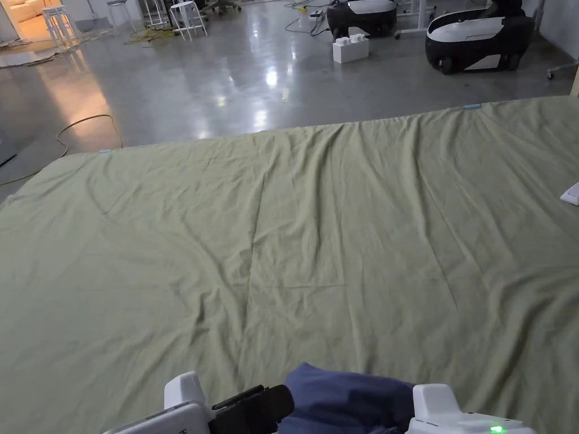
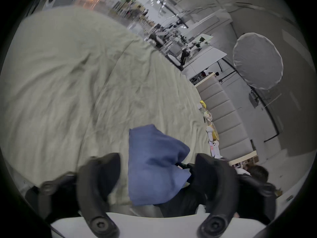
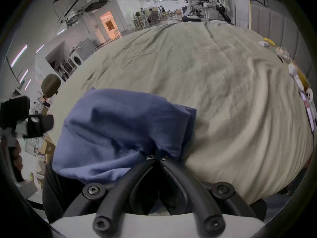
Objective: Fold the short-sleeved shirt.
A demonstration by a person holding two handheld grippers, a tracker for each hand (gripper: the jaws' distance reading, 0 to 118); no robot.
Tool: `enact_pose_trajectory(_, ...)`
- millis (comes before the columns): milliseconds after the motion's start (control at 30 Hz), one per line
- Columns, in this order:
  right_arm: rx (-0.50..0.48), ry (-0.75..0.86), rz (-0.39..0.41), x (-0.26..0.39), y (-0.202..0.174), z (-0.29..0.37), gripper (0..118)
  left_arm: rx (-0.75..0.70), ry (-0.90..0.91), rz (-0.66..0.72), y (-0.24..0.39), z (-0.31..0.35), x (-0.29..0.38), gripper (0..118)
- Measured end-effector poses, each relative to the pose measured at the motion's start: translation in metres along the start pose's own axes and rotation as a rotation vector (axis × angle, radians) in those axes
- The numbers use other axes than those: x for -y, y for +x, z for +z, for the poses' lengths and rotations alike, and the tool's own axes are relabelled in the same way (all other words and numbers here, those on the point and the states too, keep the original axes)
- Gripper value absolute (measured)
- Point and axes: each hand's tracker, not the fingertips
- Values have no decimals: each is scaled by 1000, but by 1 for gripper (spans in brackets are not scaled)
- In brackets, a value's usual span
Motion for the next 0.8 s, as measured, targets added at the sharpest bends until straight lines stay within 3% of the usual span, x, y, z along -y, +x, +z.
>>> enact_pose_trajectory(267,10,-3,21,0,-3,-2,0,193,-199,115,-42,-75,-7,100)
enact_pose_trajectory(367,7,-5,15,0,-2,-2,0,147,-254,52,-32,-95,4,73)
enact_pose_trajectory(433,5,-2,14,1,-1,-2,0,72,-241,-23,-26,-97,4,40)
enact_pose_trajectory(600,-46,-11,-23,-9,-3,20,0,94,-241,20,-23,-83,-8,33)
enact_pose_trajectory(700,-220,145,-31,-15,-13,59,0,190,-125,98,-25,-45,-20,32)
enact_pose_trajectory(733,-237,162,-26,-17,-17,70,0,229,-107,105,-28,-28,-28,32)
enact_pose_trajectory(800,-261,193,-11,-18,-26,91,0,148,-52,25,-39,23,-52,32)
